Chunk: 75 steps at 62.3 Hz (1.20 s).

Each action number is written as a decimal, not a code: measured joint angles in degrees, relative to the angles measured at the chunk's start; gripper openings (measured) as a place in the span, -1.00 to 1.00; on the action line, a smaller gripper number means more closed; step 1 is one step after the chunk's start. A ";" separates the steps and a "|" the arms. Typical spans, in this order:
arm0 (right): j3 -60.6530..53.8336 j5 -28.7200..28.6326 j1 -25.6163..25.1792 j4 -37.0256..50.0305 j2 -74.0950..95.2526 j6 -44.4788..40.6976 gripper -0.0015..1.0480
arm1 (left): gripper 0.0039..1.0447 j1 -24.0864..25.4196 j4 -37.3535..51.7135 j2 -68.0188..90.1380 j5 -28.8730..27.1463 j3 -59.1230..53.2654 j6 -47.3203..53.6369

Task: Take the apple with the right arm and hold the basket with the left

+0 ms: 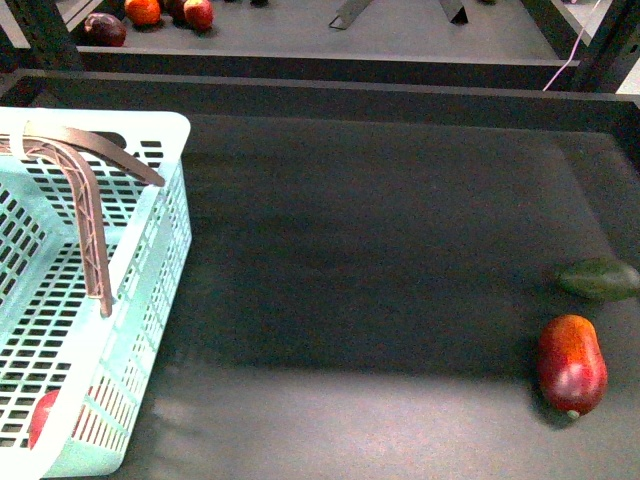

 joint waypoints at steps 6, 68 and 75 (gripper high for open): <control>0.00 0.00 0.00 0.00 0.00 0.00 0.83 | -0.94 0.00 -3.80 -4.35 0.00 -0.02 0.04; 0.00 0.00 0.00 0.00 0.00 0.00 0.83 | -0.94 0.00 -35.23 -36.11 -0.02 -0.02 0.09; 0.00 0.00 0.00 0.00 0.00 0.00 0.83 | -0.94 0.00 -35.34 -36.26 -0.02 -0.02 0.09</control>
